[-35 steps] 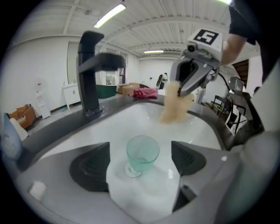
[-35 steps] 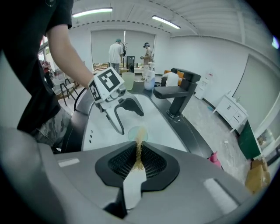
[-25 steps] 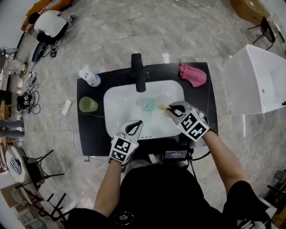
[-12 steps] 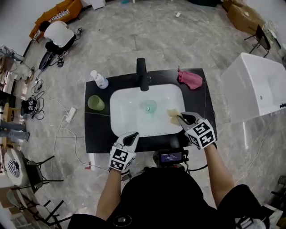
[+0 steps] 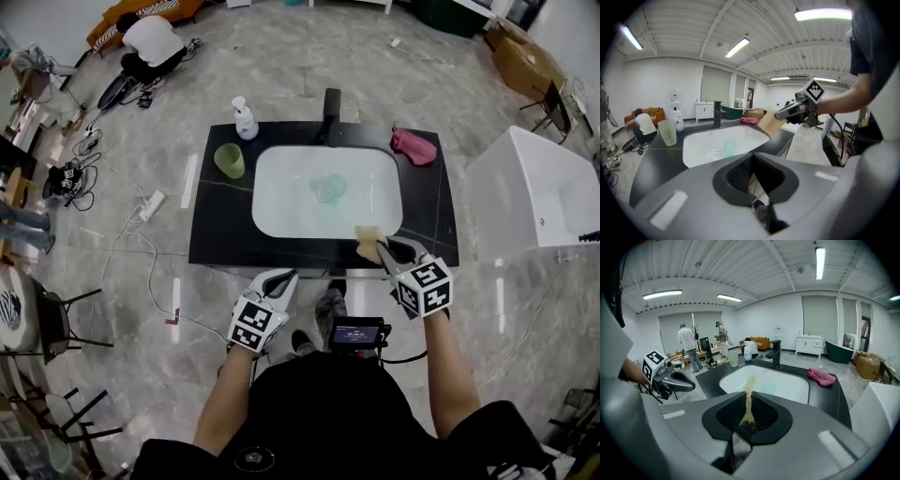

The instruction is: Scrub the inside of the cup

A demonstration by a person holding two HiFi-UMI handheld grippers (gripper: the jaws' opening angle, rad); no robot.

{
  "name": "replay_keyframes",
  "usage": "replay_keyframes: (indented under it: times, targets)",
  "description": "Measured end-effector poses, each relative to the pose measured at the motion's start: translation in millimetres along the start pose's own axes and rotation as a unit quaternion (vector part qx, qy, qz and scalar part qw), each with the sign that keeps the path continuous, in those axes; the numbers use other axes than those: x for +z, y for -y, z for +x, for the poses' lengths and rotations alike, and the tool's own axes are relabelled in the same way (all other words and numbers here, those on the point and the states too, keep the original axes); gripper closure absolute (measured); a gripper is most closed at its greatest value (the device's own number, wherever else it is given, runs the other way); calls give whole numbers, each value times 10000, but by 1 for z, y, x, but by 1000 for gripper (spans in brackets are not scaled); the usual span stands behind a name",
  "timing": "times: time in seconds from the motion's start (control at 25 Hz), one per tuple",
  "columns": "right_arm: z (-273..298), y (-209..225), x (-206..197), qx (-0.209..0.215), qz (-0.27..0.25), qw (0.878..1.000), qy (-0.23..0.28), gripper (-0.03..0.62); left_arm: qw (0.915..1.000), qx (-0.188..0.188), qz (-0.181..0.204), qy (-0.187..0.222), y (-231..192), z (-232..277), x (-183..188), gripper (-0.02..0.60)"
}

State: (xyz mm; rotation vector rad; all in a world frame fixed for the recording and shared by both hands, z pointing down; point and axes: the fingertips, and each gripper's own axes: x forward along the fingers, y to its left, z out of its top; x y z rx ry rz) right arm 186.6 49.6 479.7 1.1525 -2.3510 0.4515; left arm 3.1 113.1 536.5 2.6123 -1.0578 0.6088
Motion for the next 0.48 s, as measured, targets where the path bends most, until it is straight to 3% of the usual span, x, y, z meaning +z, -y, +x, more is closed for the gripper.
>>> replay_keyframes:
  times: [0.2,0.48]
  targets:
    - [-24,-24,-8,-278,258,9988,323,556,9998,134,-30,176,15,-25,-16,581]
    - [-52,-48,-20,-448,586,9957,557,556,9978,375,-393,370,19,-50,-27,581]
